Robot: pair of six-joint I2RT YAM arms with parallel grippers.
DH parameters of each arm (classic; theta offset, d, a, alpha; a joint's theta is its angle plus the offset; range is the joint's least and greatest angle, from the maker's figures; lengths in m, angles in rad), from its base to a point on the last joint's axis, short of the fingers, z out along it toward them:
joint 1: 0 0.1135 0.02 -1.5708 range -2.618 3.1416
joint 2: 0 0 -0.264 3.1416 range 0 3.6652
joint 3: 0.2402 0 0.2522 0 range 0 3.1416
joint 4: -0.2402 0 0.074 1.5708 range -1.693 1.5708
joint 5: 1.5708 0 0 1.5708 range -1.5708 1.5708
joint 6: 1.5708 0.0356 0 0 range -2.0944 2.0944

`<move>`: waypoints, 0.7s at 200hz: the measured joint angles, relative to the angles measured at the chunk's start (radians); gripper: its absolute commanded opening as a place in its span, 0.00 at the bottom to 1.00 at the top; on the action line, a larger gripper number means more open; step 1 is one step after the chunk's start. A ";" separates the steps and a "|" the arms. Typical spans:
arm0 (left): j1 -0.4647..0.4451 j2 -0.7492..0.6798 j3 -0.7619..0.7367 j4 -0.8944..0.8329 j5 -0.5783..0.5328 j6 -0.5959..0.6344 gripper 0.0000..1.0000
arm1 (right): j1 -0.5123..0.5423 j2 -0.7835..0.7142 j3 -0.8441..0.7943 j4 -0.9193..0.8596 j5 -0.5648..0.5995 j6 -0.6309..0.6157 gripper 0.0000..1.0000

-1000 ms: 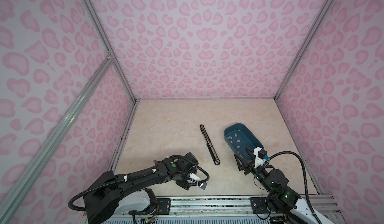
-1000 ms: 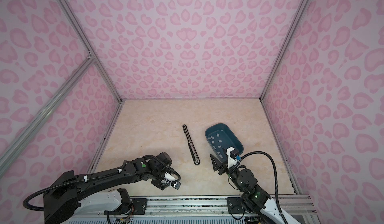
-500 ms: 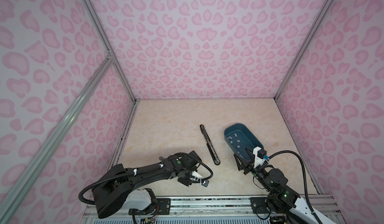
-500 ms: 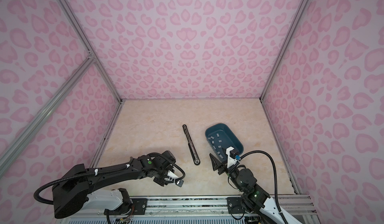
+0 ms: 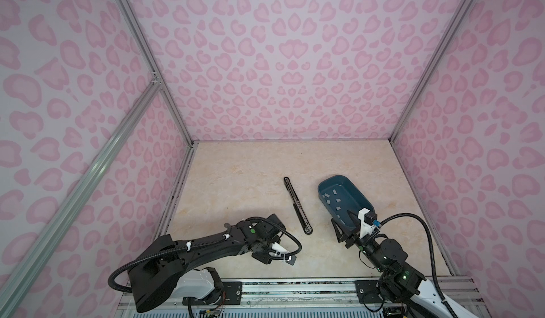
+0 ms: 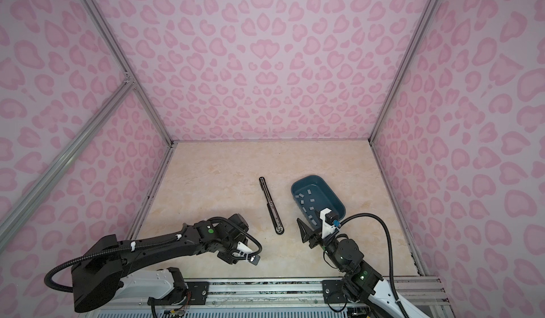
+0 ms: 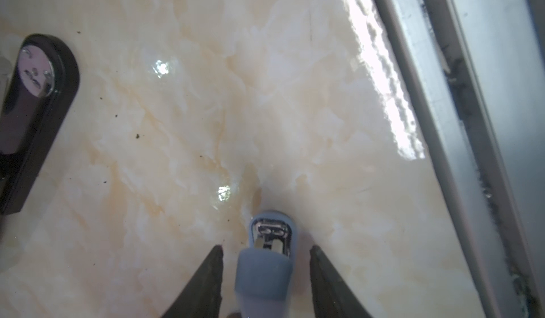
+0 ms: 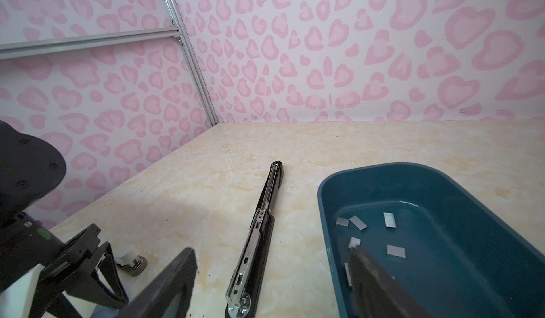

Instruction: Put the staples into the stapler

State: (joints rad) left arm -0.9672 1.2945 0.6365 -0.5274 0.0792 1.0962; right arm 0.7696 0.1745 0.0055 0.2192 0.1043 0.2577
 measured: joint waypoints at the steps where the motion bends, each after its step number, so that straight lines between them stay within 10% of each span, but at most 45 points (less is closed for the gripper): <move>1: 0.000 -0.001 -0.001 0.000 0.000 0.000 0.48 | 0.000 0.000 0.000 0.000 0.000 0.000 0.82; 140: -0.002 -0.027 0.035 -0.002 -0.008 -0.005 0.04 | -0.004 -0.012 0.000 0.000 -0.003 0.001 0.82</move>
State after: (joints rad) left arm -0.9695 1.2675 0.6712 -0.5289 0.0708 1.0916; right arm 0.7654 0.1627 0.0055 0.2188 0.1013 0.2584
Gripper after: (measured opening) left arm 0.210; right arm 0.818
